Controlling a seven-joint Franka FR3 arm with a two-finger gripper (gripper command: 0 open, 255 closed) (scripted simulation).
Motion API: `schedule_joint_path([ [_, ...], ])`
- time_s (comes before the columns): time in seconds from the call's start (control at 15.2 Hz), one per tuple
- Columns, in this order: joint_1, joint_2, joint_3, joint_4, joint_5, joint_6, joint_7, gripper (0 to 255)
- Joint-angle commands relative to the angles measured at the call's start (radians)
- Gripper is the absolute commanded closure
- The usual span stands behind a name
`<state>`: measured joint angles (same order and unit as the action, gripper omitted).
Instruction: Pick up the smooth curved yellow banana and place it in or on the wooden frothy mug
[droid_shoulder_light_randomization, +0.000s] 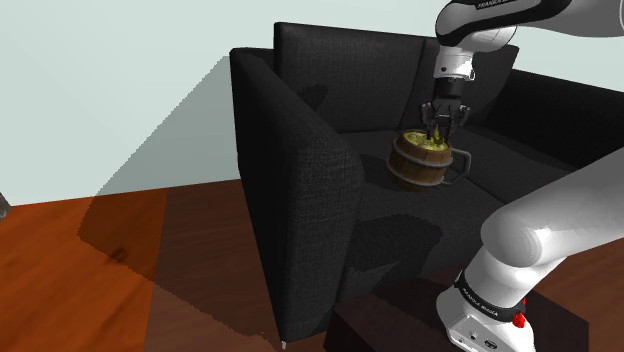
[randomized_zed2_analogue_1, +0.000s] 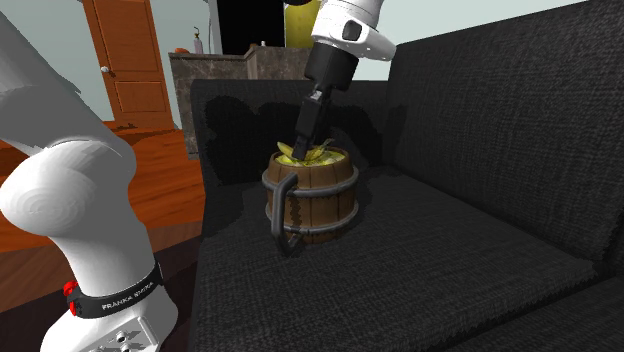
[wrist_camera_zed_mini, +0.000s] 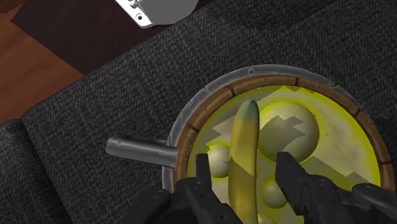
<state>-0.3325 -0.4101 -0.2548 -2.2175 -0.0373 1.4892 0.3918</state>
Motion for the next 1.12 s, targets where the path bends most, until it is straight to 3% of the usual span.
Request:
schedule_joint_path([
  [0.0, 0.000, 0.000, 0.000, 0.000, 0.000, 0.000, 0.000, 0],
  [0.26, 0.000, 0.000, 0.000, 0.000, 0.000, 0.000, 0.000, 0],
  [0.53, 0.005, 0.054, -0.004, 0.168, 0.009, -0.115, -0.010, 0],
  [1.06, 0.005, 0.054, -0.004, 0.168, 0.009, -0.115, -0.010, 0],
])
